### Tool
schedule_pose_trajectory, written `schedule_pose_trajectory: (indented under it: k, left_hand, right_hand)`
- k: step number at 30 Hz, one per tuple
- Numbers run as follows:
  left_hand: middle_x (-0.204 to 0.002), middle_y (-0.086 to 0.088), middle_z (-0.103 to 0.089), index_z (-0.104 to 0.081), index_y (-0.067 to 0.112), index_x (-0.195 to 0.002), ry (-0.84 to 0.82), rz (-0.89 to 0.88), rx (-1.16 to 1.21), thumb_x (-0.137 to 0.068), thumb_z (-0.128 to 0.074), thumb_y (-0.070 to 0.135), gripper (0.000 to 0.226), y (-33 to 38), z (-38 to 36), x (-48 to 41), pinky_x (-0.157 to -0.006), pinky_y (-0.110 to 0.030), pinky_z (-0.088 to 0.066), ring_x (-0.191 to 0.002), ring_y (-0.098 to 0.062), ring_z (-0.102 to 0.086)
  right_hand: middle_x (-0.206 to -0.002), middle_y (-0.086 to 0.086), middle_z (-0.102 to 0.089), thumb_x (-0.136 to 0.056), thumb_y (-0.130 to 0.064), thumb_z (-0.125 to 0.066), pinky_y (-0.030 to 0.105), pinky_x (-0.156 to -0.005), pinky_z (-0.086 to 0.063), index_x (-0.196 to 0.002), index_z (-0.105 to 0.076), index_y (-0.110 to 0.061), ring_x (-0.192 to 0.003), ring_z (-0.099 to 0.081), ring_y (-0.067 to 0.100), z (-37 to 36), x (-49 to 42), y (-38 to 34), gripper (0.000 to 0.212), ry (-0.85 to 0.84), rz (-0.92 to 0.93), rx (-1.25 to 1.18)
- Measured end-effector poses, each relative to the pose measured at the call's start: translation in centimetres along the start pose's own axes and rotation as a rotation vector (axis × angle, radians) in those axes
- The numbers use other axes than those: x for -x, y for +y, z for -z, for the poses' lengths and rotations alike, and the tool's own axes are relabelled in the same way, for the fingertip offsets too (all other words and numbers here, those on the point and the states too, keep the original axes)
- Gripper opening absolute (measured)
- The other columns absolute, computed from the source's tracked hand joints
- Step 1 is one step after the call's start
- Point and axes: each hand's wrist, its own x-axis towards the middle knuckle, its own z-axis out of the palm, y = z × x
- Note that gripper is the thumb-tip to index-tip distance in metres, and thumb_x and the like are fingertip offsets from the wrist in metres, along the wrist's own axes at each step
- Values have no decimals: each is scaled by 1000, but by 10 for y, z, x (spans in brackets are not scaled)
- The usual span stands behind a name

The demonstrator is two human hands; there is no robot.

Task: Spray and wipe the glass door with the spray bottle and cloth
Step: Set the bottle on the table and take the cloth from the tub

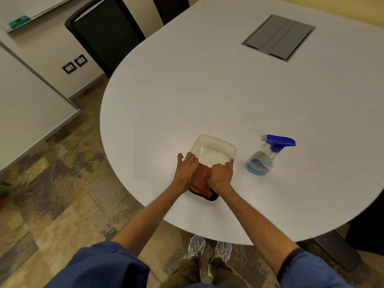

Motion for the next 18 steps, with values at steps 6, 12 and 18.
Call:
schedule_pose_trajectory:
  k: [6, 12, 18]
  left_hand:
    - [-129, -7, -53, -48, 12, -137, 119, 93, 207, -88, -47, 0, 50, -13, 4, 9, -96, -38, -35, -118, -27, -47]
    - [-116, -7, -54, -60, 14, -125, 263, 165, 527, -76, -54, 3, 50, -21, 27, 23, -80, -42, -50, -96, -28, -56]
    - [-124, -7, -44, -56, 22, -128, 393, 421, 896, -84, -51, 6, 47, -19, 43, 37, -81, -30, -45, -93, -21, -55]
  right_hand:
    - [-95, 7, -71, -84, -30, -57, 36, -92, -42, -81, -58, -14, -93, -65, 27, 27, 1, 7, 17, 97, -25, -299]
    - [-104, 11, -69, -84, -41, -58, 31, -71, -39, -101, -65, -9, -97, -65, 31, 59, 3, 16, 37, 166, -83, -436]
    - [-93, 10, -71, -79, -33, -61, 30, -70, -43, -96, -69, -11, -89, -68, 32, 87, 11, 8, 29, 222, -6, -565]
